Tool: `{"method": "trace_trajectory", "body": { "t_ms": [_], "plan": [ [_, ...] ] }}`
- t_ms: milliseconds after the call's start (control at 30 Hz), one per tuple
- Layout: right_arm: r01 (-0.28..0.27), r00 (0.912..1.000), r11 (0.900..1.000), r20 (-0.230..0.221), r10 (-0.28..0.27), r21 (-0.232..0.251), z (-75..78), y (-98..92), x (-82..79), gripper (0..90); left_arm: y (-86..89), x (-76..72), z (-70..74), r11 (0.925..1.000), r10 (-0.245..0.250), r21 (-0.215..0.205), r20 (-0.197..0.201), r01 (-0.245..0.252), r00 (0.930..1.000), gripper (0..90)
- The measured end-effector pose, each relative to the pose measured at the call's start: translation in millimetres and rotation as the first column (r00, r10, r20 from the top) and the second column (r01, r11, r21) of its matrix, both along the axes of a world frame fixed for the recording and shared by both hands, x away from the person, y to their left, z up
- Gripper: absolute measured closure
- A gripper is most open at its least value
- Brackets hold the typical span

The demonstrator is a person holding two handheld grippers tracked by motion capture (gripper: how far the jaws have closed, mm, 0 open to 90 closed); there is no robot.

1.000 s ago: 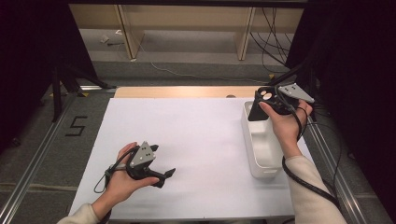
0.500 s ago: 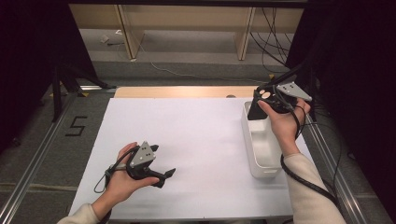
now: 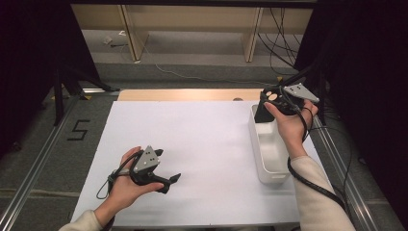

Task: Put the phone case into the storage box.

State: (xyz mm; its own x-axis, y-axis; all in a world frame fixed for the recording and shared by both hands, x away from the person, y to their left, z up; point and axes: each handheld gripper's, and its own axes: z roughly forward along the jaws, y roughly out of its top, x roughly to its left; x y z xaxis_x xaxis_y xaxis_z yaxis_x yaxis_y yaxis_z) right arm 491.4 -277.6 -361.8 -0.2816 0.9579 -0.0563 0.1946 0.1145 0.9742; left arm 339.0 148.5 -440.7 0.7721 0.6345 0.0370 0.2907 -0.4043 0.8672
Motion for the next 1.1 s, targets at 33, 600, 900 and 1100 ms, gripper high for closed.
{"method": "trace_trajectory", "body": {
  "t_ms": [33,600,900,1100],
  "plan": [
    [0.0,1.0,1.0,-0.001,0.0,-0.002,0.0,0.2,0.6,15.2,0.1,0.1,0.0,1.0,0.0,0.001,0.0,0.0,1.0,0.9],
    [0.01,0.9996,1.0,-0.025,-0.01,-0.014,-6.7,0.8,8.7,15.2,0.2,0.2,0.1,1.0,0.003,-0.002,-0.001,-0.003,1.0,0.9],
    [0.016,0.9991,0.999,-0.039,-0.017,-0.028,-11.5,0.9,13.3,15.1,0.2,-0.1,0.3,1.0,0.002,-0.003,0.0,-0.002,1.0,0.9],
    [0.02,0.9987,0.999,-0.046,-0.021,-0.032,-12.6,1.0,16.2,15.2,-0.2,0.1,0.2,1.0,-0.001,-0.001,0.001,0.001,1.0,0.9]
  ]
}}
